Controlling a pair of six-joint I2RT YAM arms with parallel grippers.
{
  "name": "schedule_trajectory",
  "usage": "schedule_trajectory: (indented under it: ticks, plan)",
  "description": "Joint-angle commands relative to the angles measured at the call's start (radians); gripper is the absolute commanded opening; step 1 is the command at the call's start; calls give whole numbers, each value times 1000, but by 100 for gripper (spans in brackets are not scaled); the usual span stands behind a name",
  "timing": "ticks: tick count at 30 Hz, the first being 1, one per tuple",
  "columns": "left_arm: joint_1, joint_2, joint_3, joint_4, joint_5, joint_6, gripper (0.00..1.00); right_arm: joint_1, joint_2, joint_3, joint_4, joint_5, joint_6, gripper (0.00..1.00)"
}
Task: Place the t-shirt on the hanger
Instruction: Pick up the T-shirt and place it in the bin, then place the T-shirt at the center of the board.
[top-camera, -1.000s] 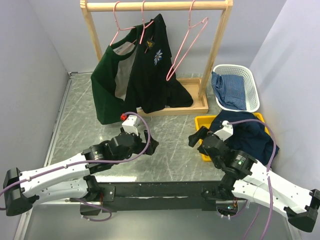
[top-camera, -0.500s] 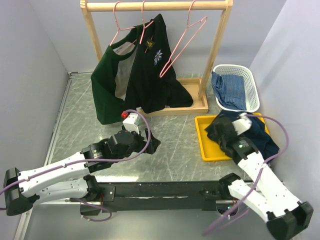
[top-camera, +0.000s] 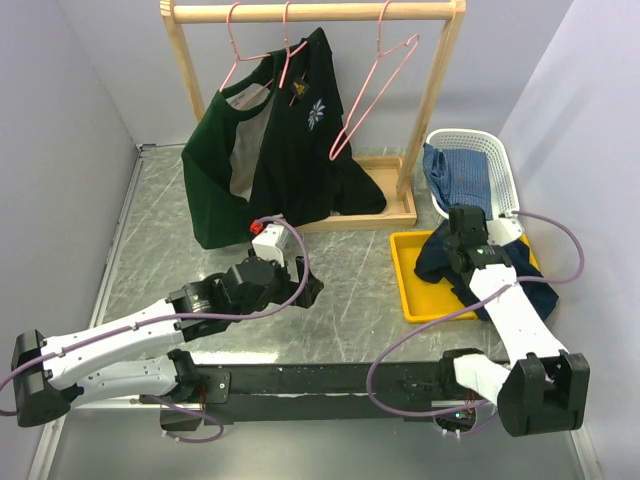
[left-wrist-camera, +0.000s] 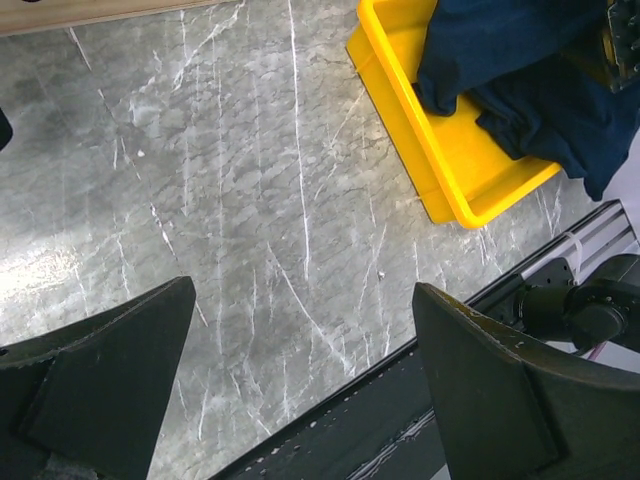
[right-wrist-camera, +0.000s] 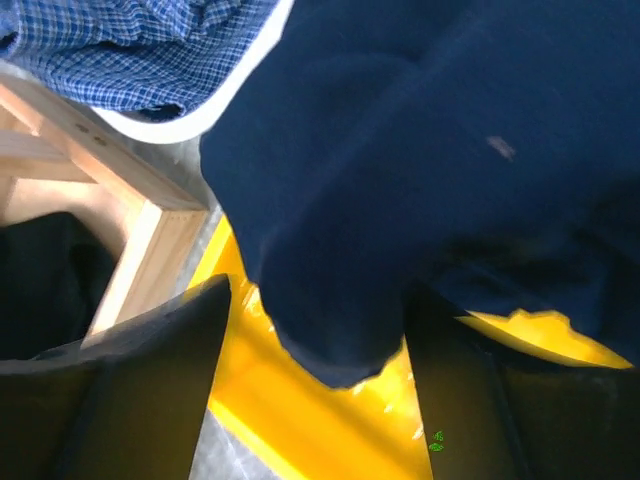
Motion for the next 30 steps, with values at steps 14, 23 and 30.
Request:
schedule_trajectory:
  ticks: [14, 23, 30]
  plan:
    - [-1, -62, 153, -76, -74, 18, 96, 251, -166, 631, -215, -306, -222, 0]
    - [-1, -91, 222, -107, -99, 36, 96, 383, -59, 1056, -246, -482, -212, 0]
    - [-1, -151, 311, -271, -282, -34, 96, 733, 73, 933, -108, -297, -151, 0]
